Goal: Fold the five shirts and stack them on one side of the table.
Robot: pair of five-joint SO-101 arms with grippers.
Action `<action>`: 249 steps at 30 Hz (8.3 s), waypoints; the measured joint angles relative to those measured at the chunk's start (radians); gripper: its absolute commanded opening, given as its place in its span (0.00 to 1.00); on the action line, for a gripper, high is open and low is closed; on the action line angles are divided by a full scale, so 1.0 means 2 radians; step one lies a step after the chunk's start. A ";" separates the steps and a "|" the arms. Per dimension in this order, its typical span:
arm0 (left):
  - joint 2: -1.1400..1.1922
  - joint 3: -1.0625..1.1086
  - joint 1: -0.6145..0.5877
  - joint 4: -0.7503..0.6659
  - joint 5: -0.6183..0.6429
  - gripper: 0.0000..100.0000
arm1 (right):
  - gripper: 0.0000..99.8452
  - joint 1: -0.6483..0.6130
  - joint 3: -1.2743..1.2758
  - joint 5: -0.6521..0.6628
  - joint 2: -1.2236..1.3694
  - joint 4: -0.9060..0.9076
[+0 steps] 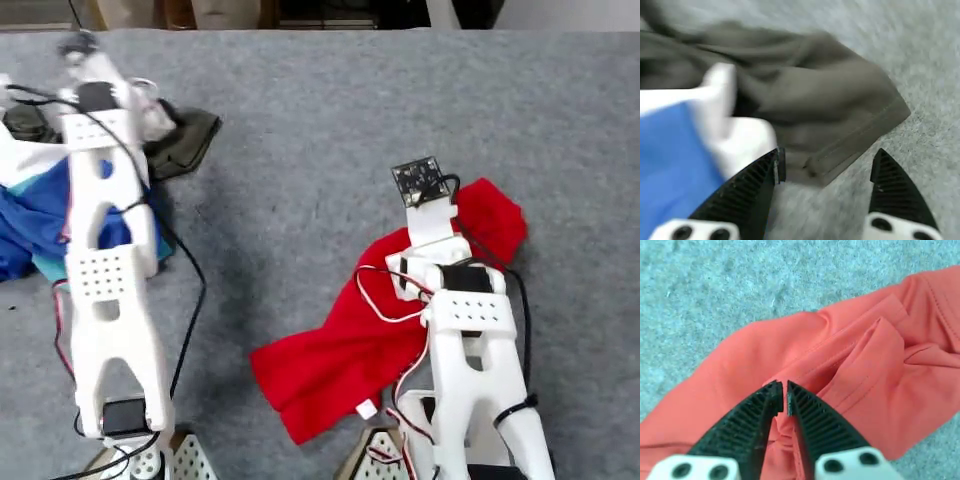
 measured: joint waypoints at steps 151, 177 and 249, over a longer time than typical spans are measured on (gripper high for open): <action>-0.344 0.655 0.245 -0.287 0.135 0.02 | 0.04 0.035 -0.829 -0.077 0.766 0.085; -0.344 0.655 0.262 -0.287 0.133 0.02 | 0.04 0.028 -1.030 -0.079 0.947 0.027; -0.397 0.671 0.214 -0.263 0.133 0.02 | 0.00 0.134 -0.554 0.025 -0.105 0.231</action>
